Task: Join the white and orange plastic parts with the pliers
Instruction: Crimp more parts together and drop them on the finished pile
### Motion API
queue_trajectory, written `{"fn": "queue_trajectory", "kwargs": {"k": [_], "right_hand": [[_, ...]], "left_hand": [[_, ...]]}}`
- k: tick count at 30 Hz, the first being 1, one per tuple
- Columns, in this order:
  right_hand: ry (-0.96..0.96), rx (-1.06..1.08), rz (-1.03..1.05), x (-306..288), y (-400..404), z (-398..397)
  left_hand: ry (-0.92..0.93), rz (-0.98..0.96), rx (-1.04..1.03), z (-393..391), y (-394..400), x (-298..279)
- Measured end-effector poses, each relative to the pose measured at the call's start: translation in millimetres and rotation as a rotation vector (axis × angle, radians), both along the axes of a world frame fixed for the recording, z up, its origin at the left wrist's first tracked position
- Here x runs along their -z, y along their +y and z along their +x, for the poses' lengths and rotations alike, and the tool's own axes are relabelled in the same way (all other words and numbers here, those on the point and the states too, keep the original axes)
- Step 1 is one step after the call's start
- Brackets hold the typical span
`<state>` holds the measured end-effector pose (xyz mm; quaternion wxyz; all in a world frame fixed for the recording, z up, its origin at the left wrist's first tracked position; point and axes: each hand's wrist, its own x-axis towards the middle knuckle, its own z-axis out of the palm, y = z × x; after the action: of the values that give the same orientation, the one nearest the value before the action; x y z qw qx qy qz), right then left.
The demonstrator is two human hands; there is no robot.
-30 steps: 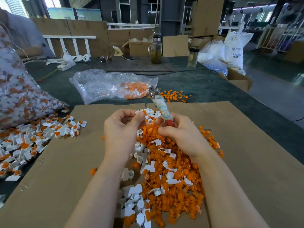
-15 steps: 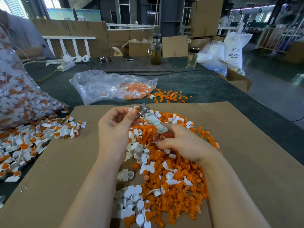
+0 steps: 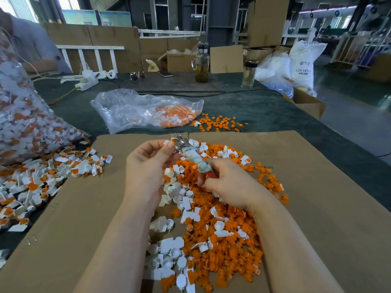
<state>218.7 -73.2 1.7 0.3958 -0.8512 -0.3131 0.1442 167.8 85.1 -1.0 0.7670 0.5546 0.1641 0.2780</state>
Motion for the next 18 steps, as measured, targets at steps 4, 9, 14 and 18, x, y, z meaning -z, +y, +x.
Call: {"fn": "queue_trajectory", "kwargs": {"k": [4, 9, 14, 18], "right_hand": [[-0.041, 0.095, 0.035, 5.3, 1.3, 2.5], [-0.164, 0.383, 0.03, 15.7, -6.0, 16.2], [-0.21, 0.542, -0.101, 23.3, -15.5, 27.4], [-0.233, 0.529, -0.225, 27.4, -15.3, 28.2]], "left_hand": [[0.059, -0.194, -0.012, -0.4, 8.8, 0.9], [0.104, -0.679, -0.203, -3.4, 44.3, 2.5], [-0.092, -1.03, -0.365, -10.8, 73.1, 6.5], [-0.318, -1.118, -0.47, -16.1, 86.1, 8.0]]}}
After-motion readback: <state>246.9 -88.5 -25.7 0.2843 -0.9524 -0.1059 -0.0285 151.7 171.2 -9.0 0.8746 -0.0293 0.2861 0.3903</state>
